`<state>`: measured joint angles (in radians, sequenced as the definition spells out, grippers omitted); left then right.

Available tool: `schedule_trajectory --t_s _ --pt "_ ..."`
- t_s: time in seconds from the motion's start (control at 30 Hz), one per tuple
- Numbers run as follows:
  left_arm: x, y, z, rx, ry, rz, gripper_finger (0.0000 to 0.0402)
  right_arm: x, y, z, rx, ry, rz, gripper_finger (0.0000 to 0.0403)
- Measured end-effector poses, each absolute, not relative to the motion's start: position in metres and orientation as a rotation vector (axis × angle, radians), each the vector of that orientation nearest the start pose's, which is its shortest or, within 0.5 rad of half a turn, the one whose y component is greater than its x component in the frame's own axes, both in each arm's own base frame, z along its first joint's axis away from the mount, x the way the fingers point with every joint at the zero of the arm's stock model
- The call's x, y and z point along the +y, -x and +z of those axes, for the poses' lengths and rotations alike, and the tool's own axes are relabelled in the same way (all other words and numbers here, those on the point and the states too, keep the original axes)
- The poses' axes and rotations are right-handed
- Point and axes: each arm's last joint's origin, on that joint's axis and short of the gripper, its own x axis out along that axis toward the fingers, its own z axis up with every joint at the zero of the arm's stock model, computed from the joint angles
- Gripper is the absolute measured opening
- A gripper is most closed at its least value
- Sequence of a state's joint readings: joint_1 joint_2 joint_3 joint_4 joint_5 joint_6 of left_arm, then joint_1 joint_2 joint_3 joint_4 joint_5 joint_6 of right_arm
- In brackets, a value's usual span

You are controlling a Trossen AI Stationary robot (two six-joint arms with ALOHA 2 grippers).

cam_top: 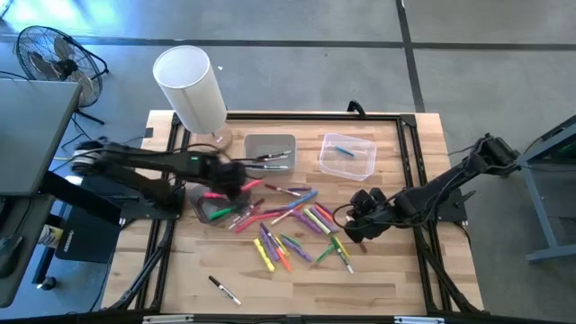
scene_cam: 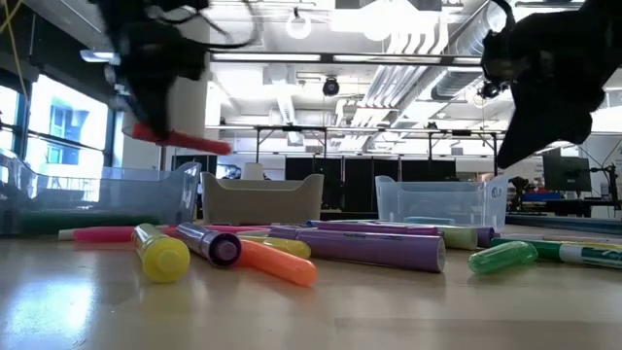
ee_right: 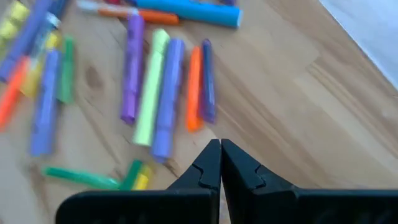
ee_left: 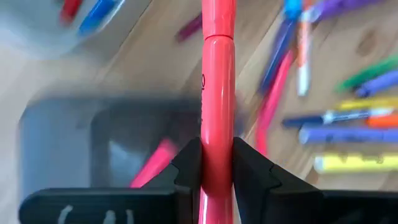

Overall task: Pick & Place Markers
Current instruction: Put the orange highlighter pen into the black bin

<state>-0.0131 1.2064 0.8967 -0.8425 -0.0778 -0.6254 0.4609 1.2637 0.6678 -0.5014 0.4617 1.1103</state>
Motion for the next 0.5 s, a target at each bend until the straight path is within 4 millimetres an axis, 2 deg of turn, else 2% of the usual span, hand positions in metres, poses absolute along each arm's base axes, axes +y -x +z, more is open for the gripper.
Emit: schedule_trajectory --t_s 0.1,0.17,0.23,0.33,0.43,0.5 --pt "0.0 -0.197 0.237 1.041 0.559 0.439 0.0057 0.085 -0.206 0.186 0.804 -0.558 -0.513 0.0" --pt "0.0 -0.182 0.225 1.083 0.571 0.467 0.0057 0.084 -0.209 0.187 0.78 -0.585 -0.514 0.0" --pt "0.0 -0.18 0.222 1.044 0.599 0.464 0.0057 0.082 -0.21 0.187 0.775 -0.608 -0.528 0.0" --pt "0.0 -0.168 0.207 1.134 0.593 0.496 0.0057 0.078 -0.211 0.187 0.762 -0.645 -0.557 0.0" --pt "0.0 -0.167 0.201 1.149 0.593 0.497 0.0059 0.076 -0.213 0.188 0.745 -0.674 -0.572 0.0" --pt "0.0 -0.163 0.196 1.187 0.588 0.512 0.0084 0.074 -0.214 0.188 0.734 -0.702 -0.586 0.0"
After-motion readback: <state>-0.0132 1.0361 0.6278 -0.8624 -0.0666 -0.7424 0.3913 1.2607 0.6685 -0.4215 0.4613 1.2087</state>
